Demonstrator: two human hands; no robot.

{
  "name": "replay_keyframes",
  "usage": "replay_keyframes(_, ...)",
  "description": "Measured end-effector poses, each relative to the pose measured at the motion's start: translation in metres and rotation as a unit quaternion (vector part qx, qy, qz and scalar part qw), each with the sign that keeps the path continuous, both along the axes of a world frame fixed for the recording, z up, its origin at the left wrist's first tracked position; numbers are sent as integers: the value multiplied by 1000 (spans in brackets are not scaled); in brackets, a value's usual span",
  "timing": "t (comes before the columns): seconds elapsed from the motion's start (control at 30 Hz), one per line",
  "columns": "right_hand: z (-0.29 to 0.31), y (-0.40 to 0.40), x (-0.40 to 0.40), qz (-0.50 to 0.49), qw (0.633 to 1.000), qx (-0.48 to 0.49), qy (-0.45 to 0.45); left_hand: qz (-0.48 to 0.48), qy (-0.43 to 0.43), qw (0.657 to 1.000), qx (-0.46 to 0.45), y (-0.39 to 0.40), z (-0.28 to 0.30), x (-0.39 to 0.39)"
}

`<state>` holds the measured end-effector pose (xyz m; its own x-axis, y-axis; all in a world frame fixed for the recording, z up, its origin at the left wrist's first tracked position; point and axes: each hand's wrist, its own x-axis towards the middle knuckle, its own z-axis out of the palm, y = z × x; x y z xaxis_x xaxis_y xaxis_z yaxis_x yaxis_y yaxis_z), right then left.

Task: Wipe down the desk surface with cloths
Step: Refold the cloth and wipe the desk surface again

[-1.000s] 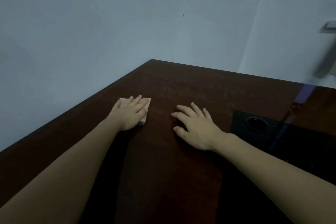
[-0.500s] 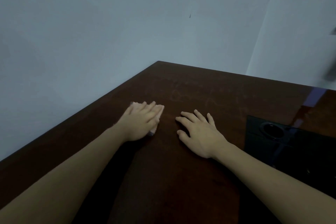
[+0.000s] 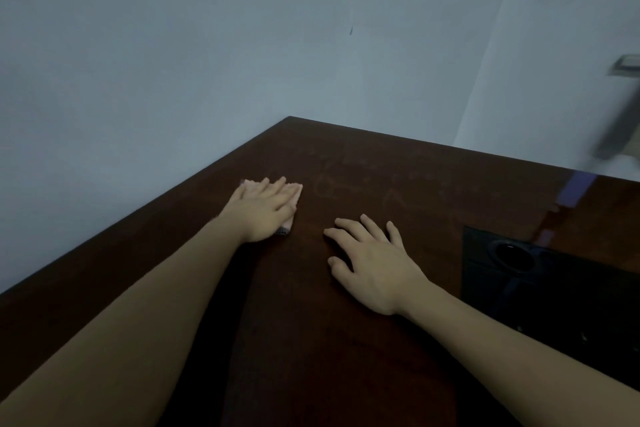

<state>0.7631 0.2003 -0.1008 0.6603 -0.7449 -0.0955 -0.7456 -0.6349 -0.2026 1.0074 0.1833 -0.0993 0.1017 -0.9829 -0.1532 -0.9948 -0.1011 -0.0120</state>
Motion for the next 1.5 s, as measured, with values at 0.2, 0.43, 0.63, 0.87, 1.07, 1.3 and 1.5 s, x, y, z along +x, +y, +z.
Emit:
replay_keyframes(0.2,-1,0,-2,10,1000,-4,9,-48,2,999,2,-4,0,-24)
replay_keyframes(0.43,-1,-2,-1,9,1000,-3,13,-131,-93,986,38,54,4,23)
replay_keyframes(0.63,-2,-1,-1,6,1000,-2,7,21,-93,995,13,28,-1,83)
replay_keyframes(0.87,0,0,-1,8,1000,-1,8,34,-57,998,11,12,3,49)
replay_keyframes(1.07,0,0,-1,9,1000,-2,14,-99,-70,992,31,60,0,47)
replay_keyframes(1.3,-2,-2,-1,7,1000,-6,11,24,-44,999,-1,46,-5,119)
replay_keyframes(1.5,-1,0,-1,5,1000,-6,3,45,-72,996,10,42,1,92)
